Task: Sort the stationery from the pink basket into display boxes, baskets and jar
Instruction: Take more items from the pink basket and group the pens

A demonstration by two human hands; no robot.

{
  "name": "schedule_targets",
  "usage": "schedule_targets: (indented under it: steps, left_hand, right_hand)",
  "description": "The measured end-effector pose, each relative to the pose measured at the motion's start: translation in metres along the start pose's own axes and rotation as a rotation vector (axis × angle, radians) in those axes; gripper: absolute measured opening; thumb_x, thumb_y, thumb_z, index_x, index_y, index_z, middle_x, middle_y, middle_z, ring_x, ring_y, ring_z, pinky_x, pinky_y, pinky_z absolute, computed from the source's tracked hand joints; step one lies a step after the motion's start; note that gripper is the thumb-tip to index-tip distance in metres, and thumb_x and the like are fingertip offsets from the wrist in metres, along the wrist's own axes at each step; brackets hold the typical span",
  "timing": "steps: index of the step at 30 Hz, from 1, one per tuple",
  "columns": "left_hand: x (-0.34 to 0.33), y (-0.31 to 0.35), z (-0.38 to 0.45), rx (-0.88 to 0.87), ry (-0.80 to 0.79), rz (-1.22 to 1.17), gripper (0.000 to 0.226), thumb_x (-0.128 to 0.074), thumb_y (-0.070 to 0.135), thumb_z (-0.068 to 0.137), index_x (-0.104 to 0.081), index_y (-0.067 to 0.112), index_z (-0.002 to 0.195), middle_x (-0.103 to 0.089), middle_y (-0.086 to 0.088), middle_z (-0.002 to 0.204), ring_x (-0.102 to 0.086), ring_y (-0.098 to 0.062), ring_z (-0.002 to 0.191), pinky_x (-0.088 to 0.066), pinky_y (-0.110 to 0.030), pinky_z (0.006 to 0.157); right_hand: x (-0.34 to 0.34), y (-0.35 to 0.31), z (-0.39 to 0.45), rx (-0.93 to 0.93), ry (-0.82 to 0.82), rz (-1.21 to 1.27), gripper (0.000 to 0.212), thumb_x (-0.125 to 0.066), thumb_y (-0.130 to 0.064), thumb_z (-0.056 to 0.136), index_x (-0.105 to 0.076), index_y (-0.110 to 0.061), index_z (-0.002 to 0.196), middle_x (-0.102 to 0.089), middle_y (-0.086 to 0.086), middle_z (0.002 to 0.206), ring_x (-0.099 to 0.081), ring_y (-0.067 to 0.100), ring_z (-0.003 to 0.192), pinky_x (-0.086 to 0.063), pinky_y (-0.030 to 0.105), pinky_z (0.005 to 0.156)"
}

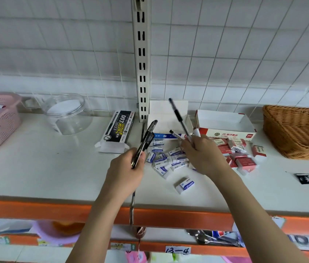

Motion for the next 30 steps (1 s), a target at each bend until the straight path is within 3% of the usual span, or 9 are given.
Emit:
schedule_targets:
  steps: [3,6,9,12,16,20,23,27,30]
  left_hand:
    - [0.0,0.001,-0.001,0.008,0.011,0.006,0.02,-0.046,0.03,0.096,-0.061,0.018,0.097,-0.063,0.001,0.079,-0.058,-0.016,0.073,-0.043,-0.029,0.069]
    - [0.005,-0.001,-0.001,0.025,0.031,-0.01,0.019,-0.046,0.03,0.096,-0.061,0.02,0.096,-0.061,0.006,0.075,-0.056,-0.01,0.069,-0.041,-0.027,0.065]
    - [0.015,-0.005,0.0,0.027,0.067,-0.02,0.019,-0.046,0.03,0.096,-0.062,0.019,0.096,-0.063,0.004,0.078,-0.057,-0.013,0.072,-0.04,-0.027,0.064]
    - [0.03,-0.012,0.004,0.035,0.088,-0.043,0.021,-0.045,0.031,0.097,-0.062,0.019,0.099,-0.067,-0.001,0.087,-0.059,-0.016,0.079,-0.042,-0.026,0.066]
    - [0.063,-0.037,0.015,0.078,0.132,0.002,0.025,-0.04,0.034,0.098,-0.055,0.016,0.088,-0.06,-0.003,0.076,-0.055,-0.028,0.08,-0.032,-0.032,0.063]
    - [0.1,-0.076,0.034,0.117,0.096,0.033,0.029,-0.037,0.036,0.098,-0.044,0.019,0.076,-0.053,-0.006,0.066,-0.053,-0.03,0.07,-0.032,-0.033,0.058]
    - [0.127,-0.104,0.046,0.107,0.062,-0.016,0.026,-0.04,0.034,0.098,-0.043,0.021,0.075,-0.052,-0.005,0.065,-0.058,-0.032,0.07,-0.042,-0.037,0.062]
    - [0.15,-0.141,0.053,0.104,-0.03,-0.055,0.023,-0.044,0.031,0.097,-0.046,0.018,0.078,-0.047,-0.003,0.059,-0.054,-0.029,0.065,-0.049,-0.045,0.066]
    - [0.159,-0.163,0.058,0.099,-0.085,-0.079,0.025,-0.046,0.031,0.096,-0.045,0.019,0.074,-0.043,0.0,0.056,-0.049,-0.027,0.061,-0.043,-0.04,0.06]
  right_hand:
    - [-0.002,-0.001,-0.001,0.0,-0.062,0.077,0.03,-0.04,-0.022,0.098,-0.033,-0.023,0.068,-0.043,0.004,0.078,-0.041,0.024,0.078,-0.025,0.024,0.053]
    - [-0.008,-0.007,-0.001,0.024,-0.143,0.051,0.027,-0.035,-0.02,0.099,-0.033,-0.018,0.072,-0.038,-0.003,0.078,-0.036,0.023,0.082,-0.021,0.03,0.055]
    - [-0.003,-0.016,-0.002,0.066,-0.083,-0.018,0.031,-0.034,-0.024,0.098,-0.028,-0.023,0.068,-0.036,-0.002,0.075,-0.037,0.024,0.076,-0.017,0.032,0.056]
    - [0.009,-0.036,-0.01,0.103,0.049,0.043,0.026,-0.037,-0.023,0.099,-0.037,-0.015,0.075,-0.045,0.004,0.072,-0.042,0.026,0.067,-0.022,0.034,0.054]
    - [-0.02,-0.083,-0.018,0.181,-0.023,0.124,0.02,-0.039,-0.021,0.1,-0.041,-0.008,0.084,-0.048,0.002,0.063,-0.045,0.026,0.065,-0.022,0.035,0.055]
    - [-0.073,-0.126,-0.011,0.171,-0.097,0.136,0.009,-0.039,-0.02,0.099,-0.041,-0.011,0.101,-0.054,0.014,0.08,-0.051,0.037,0.081,-0.018,0.034,0.059]
    - [-0.107,-0.149,0.006,0.043,-0.09,0.056,0.021,-0.037,-0.015,0.099,-0.039,-0.01,0.119,-0.059,0.024,0.1,-0.051,0.039,0.085,-0.019,0.032,0.061]
    - [-0.144,-0.18,0.023,-0.12,-0.124,-0.121,0.034,-0.035,-0.006,0.095,-0.036,-0.005,0.128,-0.046,0.018,0.126,-0.047,0.034,0.11,-0.029,0.029,0.073]
    - [-0.169,-0.196,0.021,-0.202,-0.198,-0.212,0.037,-0.037,-0.007,0.095,-0.034,-0.002,0.132,-0.039,0.014,0.133,-0.034,0.027,0.126,-0.036,0.031,0.085]
Point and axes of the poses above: each hand's wrist, its own z-axis towards the middle knuckle, its own x-axis out of the back of the hand, y = z × x, the point moved 9 cm from there along z, towards the middle knuckle
